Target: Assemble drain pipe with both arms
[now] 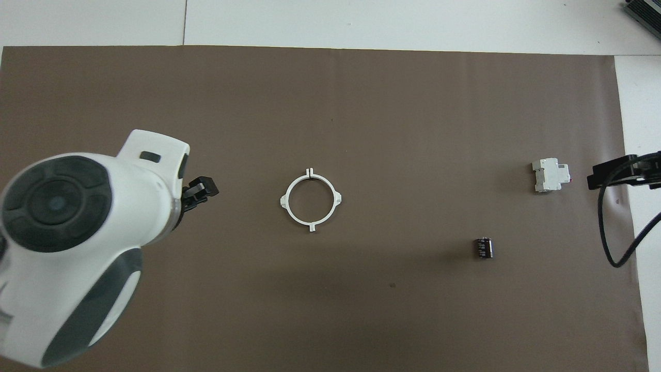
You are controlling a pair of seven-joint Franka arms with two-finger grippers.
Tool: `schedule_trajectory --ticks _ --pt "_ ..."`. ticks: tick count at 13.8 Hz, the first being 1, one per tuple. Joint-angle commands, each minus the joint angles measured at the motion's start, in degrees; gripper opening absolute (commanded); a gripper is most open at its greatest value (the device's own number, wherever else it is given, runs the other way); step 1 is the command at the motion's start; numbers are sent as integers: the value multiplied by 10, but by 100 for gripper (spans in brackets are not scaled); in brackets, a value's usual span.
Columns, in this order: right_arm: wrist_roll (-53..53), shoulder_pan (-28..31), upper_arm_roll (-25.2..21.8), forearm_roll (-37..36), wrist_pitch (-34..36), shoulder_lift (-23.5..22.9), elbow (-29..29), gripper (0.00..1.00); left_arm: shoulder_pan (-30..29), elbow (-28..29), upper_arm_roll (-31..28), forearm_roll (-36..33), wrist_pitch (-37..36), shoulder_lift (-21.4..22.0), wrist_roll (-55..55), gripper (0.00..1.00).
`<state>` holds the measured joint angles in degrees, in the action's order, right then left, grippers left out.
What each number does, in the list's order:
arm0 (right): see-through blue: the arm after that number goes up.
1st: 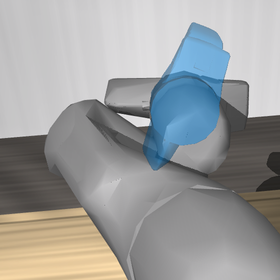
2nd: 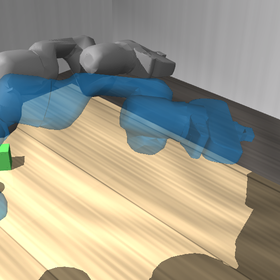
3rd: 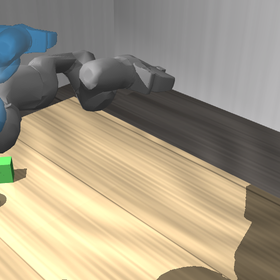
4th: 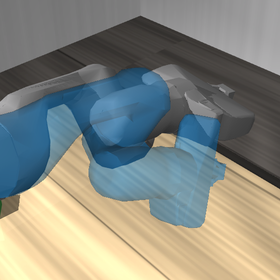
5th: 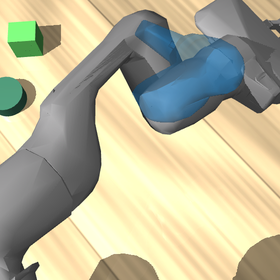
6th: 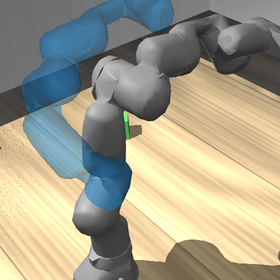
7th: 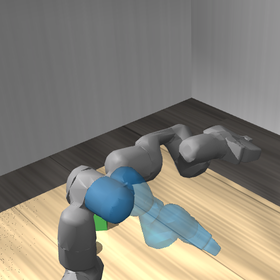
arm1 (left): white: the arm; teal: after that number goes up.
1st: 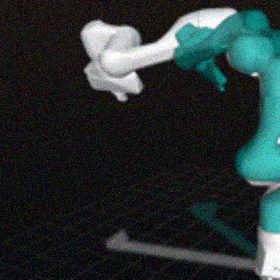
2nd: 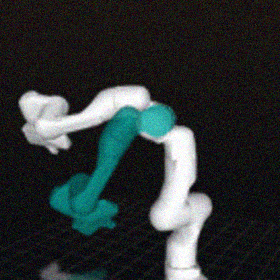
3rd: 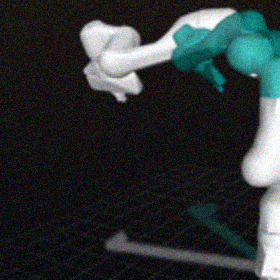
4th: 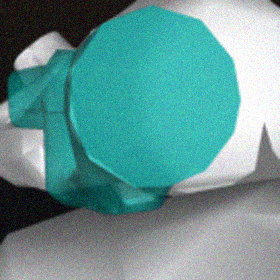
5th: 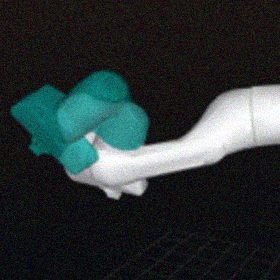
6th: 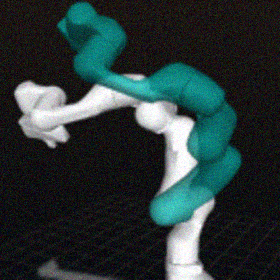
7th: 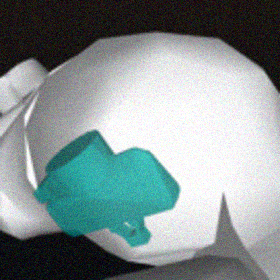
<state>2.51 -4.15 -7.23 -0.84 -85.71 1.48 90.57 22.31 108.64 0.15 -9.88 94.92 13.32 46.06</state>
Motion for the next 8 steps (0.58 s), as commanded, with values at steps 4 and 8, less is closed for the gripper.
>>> schedule_trajectory --ticks 4,8 --pt "11 5 2 6 2 7 7 100 -117 -33 -10 14 -72 46 -233 100" --pt "11 4 2 6 3 7 7 100 -178 -18 -62 30 -65 58 -443 100"
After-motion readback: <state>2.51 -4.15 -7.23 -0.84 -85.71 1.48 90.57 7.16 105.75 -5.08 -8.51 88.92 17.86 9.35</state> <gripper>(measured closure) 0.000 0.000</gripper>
